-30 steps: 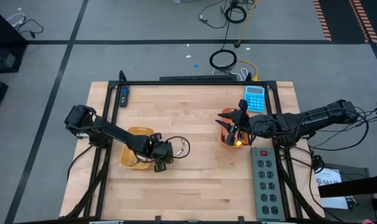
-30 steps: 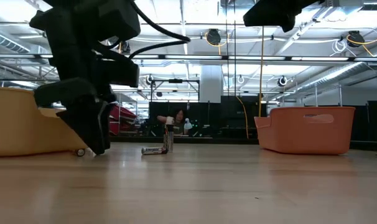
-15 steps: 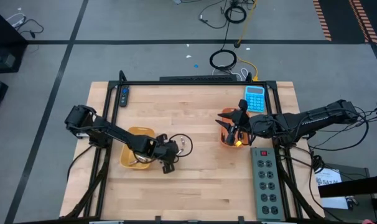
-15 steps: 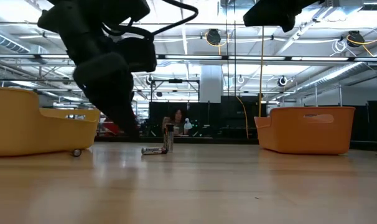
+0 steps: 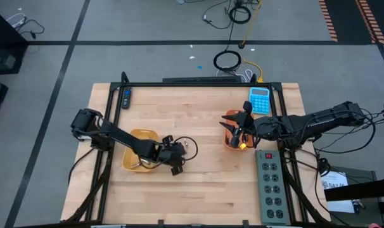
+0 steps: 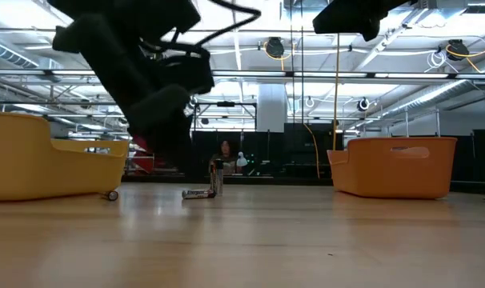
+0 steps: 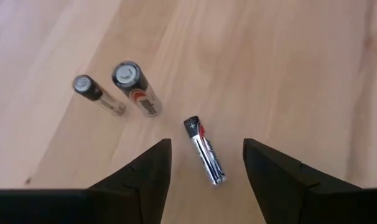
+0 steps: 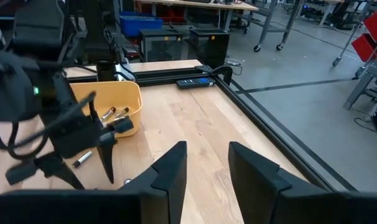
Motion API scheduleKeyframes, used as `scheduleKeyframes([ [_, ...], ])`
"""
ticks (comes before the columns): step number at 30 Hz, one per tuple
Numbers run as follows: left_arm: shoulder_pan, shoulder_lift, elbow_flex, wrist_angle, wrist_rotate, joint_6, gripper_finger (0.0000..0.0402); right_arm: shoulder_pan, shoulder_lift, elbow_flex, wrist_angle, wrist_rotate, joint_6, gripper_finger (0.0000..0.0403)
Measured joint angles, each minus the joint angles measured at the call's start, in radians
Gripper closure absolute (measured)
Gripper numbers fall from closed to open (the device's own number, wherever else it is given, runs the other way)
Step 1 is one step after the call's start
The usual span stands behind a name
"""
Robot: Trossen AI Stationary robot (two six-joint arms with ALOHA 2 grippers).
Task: Sort batteries
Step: Put the silver battery into the yellow bin
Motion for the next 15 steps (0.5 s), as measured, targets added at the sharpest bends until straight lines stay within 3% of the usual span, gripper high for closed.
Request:
scheduleKeyframes([
  [5, 0.003, 0.054, 0.000, 0.010, -0.075, 0.011, 0.0191, 0.000, 0.000, 0.000, 0.000, 0.000, 0.000, 0.0294],
  [10, 0.017, 0.090, 0.003, 0.013, -0.063, 0.071, 0.0203, 0.000, 0.000, 0.000, -0.001, 0.000, 0.000, 0.0294],
  [15, 0.030, 0.111, 0.005, 0.016, 0.014, 0.145, 0.0297, 0.000, 0.003, 0.000, 0.000, 0.000, 0.000, 0.0294],
])
